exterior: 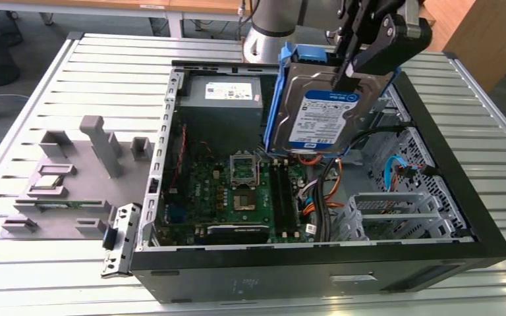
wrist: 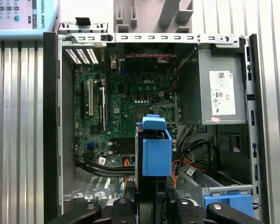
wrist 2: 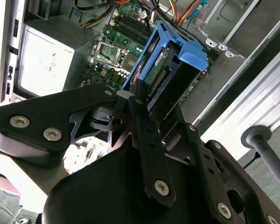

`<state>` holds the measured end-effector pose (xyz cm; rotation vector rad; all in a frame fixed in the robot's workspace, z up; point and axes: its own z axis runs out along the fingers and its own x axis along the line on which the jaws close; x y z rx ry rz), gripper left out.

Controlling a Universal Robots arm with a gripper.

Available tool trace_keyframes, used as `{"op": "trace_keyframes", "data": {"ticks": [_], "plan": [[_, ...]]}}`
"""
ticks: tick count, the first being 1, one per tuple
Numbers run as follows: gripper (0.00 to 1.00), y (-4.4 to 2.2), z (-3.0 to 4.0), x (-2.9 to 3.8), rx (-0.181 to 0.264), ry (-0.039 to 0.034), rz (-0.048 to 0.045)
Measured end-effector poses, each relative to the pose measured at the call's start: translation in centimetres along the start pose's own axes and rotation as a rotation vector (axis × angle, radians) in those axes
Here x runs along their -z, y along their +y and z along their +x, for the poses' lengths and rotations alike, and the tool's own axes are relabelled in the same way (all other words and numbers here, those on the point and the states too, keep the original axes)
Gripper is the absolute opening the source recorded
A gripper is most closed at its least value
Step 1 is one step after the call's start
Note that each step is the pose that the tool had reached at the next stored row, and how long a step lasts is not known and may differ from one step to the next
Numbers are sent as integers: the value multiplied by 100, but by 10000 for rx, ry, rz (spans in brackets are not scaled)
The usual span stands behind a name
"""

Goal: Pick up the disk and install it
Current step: 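Pick up the disk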

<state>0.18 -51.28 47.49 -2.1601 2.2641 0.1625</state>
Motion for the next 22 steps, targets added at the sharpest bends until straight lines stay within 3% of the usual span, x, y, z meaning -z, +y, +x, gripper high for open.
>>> {"op": "trace_keyframes", "data": {"ticks": [8,22], "plan": [[35,-27,33,3,0,0,0],[35,-50,304,13,-2,-1,1]]}}
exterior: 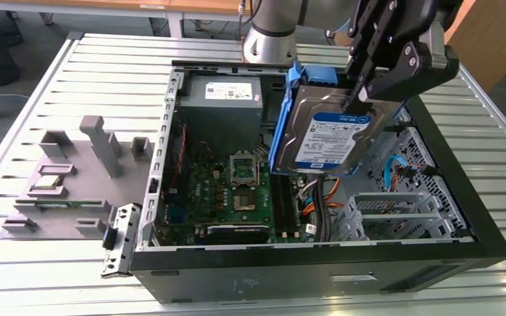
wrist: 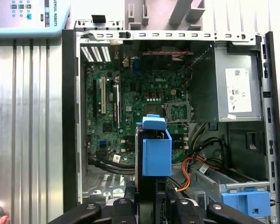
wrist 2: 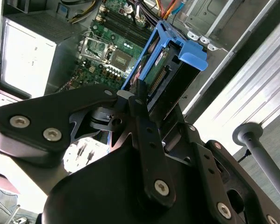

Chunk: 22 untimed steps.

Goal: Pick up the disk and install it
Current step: 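Pick up the disk, then insert the disk into the insertion slot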

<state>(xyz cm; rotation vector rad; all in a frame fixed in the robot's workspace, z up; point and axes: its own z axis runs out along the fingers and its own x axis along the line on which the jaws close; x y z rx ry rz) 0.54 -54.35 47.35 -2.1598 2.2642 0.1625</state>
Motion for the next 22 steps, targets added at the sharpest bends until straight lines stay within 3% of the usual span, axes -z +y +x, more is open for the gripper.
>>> {"op": "trace_keyframes", "data": {"ticks": [10,16,22], "plan": [[35,-25,189,7,-3,1,0],[35,-35,219,9,-34,14,3],[35,-38,221,9,-67,133,10]]}}
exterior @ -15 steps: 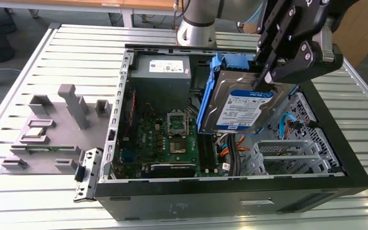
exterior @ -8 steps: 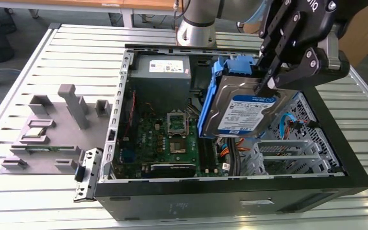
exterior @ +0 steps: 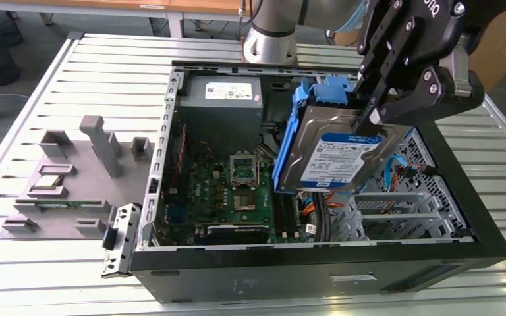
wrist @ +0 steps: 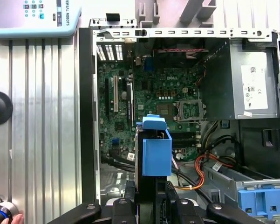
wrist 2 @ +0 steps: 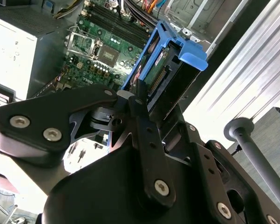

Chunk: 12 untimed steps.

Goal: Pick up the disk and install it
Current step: 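Insert the disk into the insertion slot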

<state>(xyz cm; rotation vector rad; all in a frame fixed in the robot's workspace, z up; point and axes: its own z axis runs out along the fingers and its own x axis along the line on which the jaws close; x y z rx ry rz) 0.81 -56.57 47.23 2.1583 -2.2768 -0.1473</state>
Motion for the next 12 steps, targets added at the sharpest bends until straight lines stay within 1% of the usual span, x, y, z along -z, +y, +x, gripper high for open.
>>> {"op": "trace_keyframes", "data": {"ticks": [2,5,6,7,12], "plan": [[35,-9,0,-2,1,4,1],[35,-75,-5,1,-2,18,-9],[35,-104,-6,1,-3,19,-16],[35,-174,-9,2,-3,19,-35],[35,-347,-19,13,-8,30,-85]]}}
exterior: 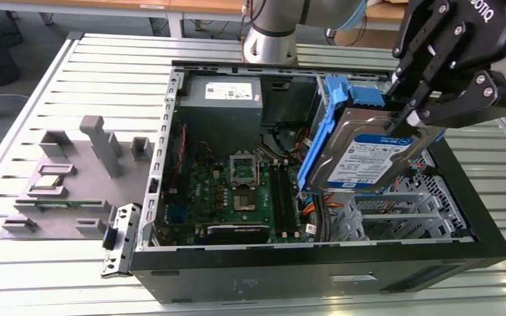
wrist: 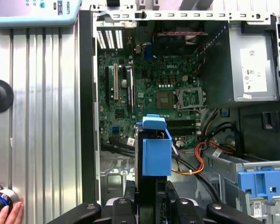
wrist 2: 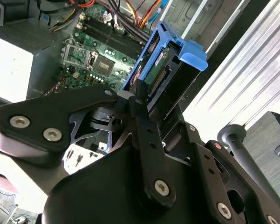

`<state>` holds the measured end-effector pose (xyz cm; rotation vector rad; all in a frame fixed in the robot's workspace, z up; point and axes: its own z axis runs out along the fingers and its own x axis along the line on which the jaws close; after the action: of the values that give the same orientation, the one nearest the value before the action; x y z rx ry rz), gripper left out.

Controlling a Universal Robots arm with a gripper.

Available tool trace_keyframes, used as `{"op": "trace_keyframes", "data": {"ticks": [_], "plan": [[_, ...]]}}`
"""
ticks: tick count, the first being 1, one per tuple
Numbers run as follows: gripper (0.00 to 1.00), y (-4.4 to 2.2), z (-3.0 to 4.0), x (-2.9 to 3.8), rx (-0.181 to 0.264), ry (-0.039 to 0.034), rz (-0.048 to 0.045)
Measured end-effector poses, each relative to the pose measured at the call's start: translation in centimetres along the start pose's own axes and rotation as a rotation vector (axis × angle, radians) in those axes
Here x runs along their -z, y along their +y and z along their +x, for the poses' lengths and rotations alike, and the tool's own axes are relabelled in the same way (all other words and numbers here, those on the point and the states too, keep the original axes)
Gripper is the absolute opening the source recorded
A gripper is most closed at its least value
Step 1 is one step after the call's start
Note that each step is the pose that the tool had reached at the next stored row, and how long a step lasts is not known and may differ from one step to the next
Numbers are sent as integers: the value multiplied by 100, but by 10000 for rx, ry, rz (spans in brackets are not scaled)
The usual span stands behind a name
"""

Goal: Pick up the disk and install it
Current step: 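Insert the disk into the insertion slot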

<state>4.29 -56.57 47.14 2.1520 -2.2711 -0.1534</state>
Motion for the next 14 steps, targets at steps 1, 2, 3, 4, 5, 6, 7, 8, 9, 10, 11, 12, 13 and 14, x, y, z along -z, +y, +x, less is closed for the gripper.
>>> {"op": "trace_keyframes", "data": {"ticks": [1,2,3,4,5,6,7,8,9,10,11,12,13,14], "plan": [[35,-29,-2,1,0,1,-6],[35,-57,-3,3,-1,3,-12],[35,-87,-5,5,-2,4,-19],[35,-115,-6,7,-1,5,-24],[35,-140,-8,9,-2,6,-28],[35,-164,-9,11,-2,8,-31],[35,-185,-10,12,-3,9,-33],[35,-204,-11,14,-2,9,-35],[35,-223,-12,15,-3,9,-35],[35,-239,-14,17,-3,10,-36],[35,-251,-14,17,-3,9,-36],[35,-261,-11,18,-3,8,-36],[35,-269,-9,18,-3,9,-36],[35,-277,-5,19,-2,10,-36]]}}
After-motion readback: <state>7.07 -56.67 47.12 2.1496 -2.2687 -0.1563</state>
